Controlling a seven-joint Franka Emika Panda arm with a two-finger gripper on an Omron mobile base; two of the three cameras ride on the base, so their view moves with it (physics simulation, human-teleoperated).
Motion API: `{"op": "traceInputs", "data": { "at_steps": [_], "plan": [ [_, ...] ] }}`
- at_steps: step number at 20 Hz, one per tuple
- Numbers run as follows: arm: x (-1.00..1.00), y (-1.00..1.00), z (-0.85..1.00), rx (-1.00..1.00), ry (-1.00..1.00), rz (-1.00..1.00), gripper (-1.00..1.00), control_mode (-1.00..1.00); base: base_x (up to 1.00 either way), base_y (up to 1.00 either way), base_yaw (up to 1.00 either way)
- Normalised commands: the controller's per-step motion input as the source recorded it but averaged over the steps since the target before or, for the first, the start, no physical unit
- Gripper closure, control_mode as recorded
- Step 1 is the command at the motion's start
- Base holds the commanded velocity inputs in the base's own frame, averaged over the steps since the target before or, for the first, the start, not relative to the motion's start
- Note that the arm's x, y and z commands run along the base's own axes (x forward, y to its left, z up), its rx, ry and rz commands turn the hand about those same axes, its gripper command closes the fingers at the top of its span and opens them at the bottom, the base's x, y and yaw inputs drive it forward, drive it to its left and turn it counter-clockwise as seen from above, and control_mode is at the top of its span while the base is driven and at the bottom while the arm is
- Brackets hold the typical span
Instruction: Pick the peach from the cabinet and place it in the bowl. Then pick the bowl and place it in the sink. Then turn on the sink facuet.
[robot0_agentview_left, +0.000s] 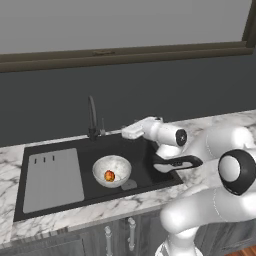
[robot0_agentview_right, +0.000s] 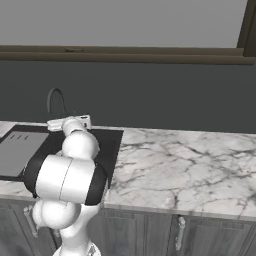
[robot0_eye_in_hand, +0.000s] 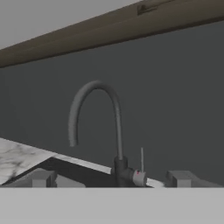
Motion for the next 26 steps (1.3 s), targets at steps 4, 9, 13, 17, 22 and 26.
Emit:
{"op": "traceInputs", "data": {
  "at_steps": [4, 9, 13, 17, 22, 26],
  "plan": [
    [0.32, 0.05, -0.08, 0.0, 0.0, 0.0, -1.0, -1.0, 0.0, 0.0, 0.0],
    [0.32, 0.28, -0.24, -0.02, 0.0, 0.02, -1.0, -1.0, 0.0, 0.0, 0.0],
    [0.15, 0.26, -0.28, 0.0, 0.0, 0.02, -1.0, -1.0, 0.0, 0.0, 0.0],
    [0.09, 0.04, -0.13, 0.0, 0.0, 0.0, -1.0, -1.0, 0.0, 0.0, 0.0],
    [0.0, 0.01, -0.21, 0.0, 0.0, 0.0, -1.0, -1.0, 0.0, 0.0, 0.0],
    [0.0, 0.17, -0.33, 0.0, -0.06, 0.02, -1.0, -1.0, 0.0, 0.0, 0.0]
  ]
}}
